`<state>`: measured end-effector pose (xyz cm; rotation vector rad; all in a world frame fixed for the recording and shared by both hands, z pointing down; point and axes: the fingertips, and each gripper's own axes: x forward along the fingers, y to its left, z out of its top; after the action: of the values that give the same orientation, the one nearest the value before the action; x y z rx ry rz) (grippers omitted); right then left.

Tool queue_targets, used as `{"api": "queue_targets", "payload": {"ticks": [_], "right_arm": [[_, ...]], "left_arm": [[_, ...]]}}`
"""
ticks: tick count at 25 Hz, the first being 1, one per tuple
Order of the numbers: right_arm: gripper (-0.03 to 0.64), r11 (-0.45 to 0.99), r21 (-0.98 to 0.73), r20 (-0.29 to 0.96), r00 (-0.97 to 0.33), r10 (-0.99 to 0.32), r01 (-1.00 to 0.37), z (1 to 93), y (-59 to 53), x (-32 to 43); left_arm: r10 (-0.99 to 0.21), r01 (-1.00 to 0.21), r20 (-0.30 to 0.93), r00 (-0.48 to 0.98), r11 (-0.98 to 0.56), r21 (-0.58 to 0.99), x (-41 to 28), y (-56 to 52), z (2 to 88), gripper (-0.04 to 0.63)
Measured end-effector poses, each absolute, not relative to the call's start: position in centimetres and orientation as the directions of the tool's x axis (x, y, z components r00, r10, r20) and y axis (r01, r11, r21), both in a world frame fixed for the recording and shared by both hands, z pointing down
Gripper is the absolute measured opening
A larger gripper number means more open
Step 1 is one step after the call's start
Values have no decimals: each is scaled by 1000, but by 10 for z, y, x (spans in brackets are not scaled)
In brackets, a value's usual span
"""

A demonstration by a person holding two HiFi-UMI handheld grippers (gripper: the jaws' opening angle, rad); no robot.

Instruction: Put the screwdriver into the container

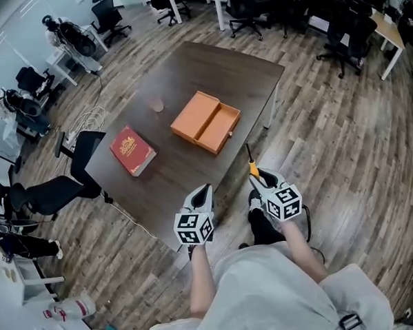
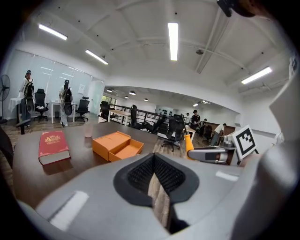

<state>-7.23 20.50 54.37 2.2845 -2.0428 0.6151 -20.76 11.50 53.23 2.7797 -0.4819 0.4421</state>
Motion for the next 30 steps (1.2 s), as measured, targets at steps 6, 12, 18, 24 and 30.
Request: {"api": "queue_targets", "payload": {"ticks": [6, 12, 18, 24, 30], "right_arm": [[110, -160, -268, 302, 75, -950, -950, 545, 160, -25], [110, -144, -266, 303, 59, -951, -953, 543, 115, 28], [110, -136, -282, 290, 50, -956, -950, 532, 74, 90], [110, -45, -251, 290, -31, -957, -967, 533, 41, 127], [110, 162, -107, 378, -191, -906, -981, 549, 19, 137]], "left_arm": [[-274, -366, 356, 894, -904, 222, -167, 68, 533, 55], [-297, -393, 359, 885, -890, 231, -124, 16, 536, 55], [-323, -420, 359, 876, -877, 235, -80, -24, 534, 54], [-357, -456, 372, 857, -861, 224, -47, -50, 541, 54], [-369, -478, 410, 834, -854, 204, -34, -50, 556, 55]]}}
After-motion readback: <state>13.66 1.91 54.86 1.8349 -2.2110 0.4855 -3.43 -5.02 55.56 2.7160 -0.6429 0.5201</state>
